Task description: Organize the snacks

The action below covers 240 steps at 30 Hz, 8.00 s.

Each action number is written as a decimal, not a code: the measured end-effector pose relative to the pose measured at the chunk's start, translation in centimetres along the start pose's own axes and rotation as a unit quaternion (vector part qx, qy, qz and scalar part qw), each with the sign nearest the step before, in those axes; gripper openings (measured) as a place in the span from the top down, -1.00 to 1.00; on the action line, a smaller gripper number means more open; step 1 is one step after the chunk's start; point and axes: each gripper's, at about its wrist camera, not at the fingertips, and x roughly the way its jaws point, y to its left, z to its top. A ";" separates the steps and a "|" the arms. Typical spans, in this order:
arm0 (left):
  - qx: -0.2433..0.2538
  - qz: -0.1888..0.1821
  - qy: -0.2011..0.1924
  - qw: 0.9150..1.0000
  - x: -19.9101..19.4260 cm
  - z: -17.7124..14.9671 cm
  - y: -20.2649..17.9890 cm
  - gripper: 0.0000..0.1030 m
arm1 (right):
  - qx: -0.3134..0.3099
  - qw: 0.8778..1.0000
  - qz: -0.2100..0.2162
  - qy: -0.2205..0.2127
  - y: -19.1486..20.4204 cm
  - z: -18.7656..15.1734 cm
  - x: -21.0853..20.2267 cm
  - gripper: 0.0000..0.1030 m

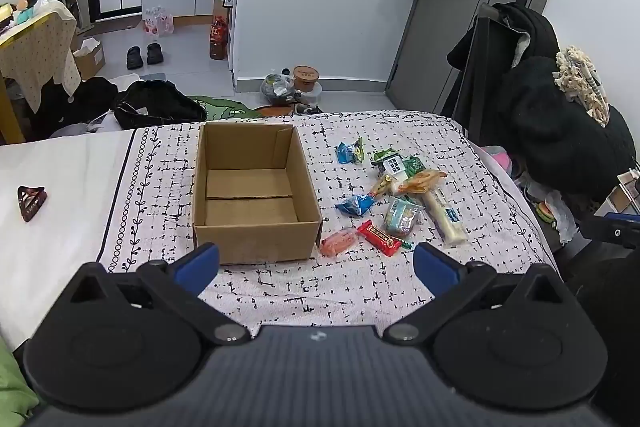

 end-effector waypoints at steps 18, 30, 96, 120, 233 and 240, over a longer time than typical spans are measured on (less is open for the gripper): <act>0.000 -0.001 0.001 1.000 -0.3 -0.2 0.2 -0.99 | 0.000 1.000 0.001 0.000 0.1 -0.2 -0.1 -1.00; 0.000 -0.007 -0.002 1.000 -0.3 0.0 0.1 -0.99 | -0.001 1.000 -0.003 0.001 -0.1 0.0 -0.2 -1.00; 0.032 -0.020 0.027 0.999 8.5 4.1 -0.5 -0.95 | 0.019 0.999 -0.016 0.034 -4.5 2.3 7.1 -0.92; 0.120 -0.086 0.090 0.985 19.0 4.8 -5.1 -0.67 | 0.045 0.995 -0.040 0.077 -5.3 1.4 14.4 -0.29; 0.060 -0.109 0.056 0.991 23.6 4.3 -4.3 0.77 | 0.089 0.995 -0.044 0.033 -3.8 1.2 19.5 0.41; 0.046 -0.108 0.035 0.992 22.3 5.3 -2.6 0.77 | 0.087 0.995 -0.024 0.034 -1.6 1.6 19.9 0.41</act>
